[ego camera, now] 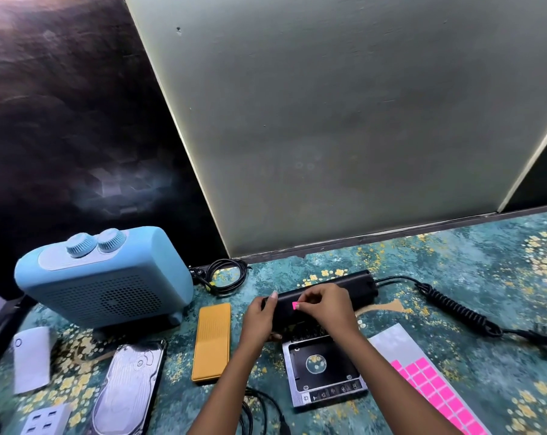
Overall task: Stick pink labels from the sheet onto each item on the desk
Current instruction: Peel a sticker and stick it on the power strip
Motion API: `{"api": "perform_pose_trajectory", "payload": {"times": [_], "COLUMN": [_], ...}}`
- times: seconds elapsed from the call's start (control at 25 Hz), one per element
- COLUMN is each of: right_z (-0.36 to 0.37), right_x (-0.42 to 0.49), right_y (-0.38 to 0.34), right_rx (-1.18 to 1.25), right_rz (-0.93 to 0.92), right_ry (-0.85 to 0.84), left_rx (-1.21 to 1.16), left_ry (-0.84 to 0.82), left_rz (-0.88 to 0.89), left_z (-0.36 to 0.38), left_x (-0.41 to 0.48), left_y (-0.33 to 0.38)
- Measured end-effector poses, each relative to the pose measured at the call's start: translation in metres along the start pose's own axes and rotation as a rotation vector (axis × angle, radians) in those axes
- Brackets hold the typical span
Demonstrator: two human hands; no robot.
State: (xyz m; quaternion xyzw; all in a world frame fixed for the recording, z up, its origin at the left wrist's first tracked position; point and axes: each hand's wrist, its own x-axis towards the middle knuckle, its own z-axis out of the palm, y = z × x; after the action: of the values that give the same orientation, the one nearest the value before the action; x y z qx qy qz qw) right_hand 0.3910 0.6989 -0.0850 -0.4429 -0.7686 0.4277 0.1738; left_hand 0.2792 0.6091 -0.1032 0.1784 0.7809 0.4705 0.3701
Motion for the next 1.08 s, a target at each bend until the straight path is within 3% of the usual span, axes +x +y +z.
{"api": "perform_pose_trajectory", "payload": {"times": [0.16,0.32,0.4,0.52,0.64,1.08], "right_z": [0.001,-0.008,-0.011,-0.007,-0.004,0.003], "right_x": [0.003,0.010,0.014,0.016,0.019,0.030], "right_y": [0.002,0.008,0.008,0.003,0.003,0.009], "right_rx": [-0.070,0.070,-0.104,-0.436,-0.342,-0.254], "right_rz": [0.006,0.051,-0.034,-0.169,-0.138,-0.092], "right_ry": [0.059,0.025,0.056,-0.075,-0.153,-0.158], "left_rx": [-0.013,-0.036,-0.040,-0.049,-0.010,-0.017], "left_ry": [0.000,-0.012,-0.014,-0.041,-0.060,-0.088], "left_rz": [0.008,0.004,0.014,0.043,0.087,0.107], "left_z": [-0.001,-0.002,-0.001,-0.005,-0.009,-0.015], "left_x": [0.000,0.000,-0.001,-0.003,-0.007,-0.015], "left_y": [-0.002,-0.003,-0.001,0.002,0.000,-0.004]}}
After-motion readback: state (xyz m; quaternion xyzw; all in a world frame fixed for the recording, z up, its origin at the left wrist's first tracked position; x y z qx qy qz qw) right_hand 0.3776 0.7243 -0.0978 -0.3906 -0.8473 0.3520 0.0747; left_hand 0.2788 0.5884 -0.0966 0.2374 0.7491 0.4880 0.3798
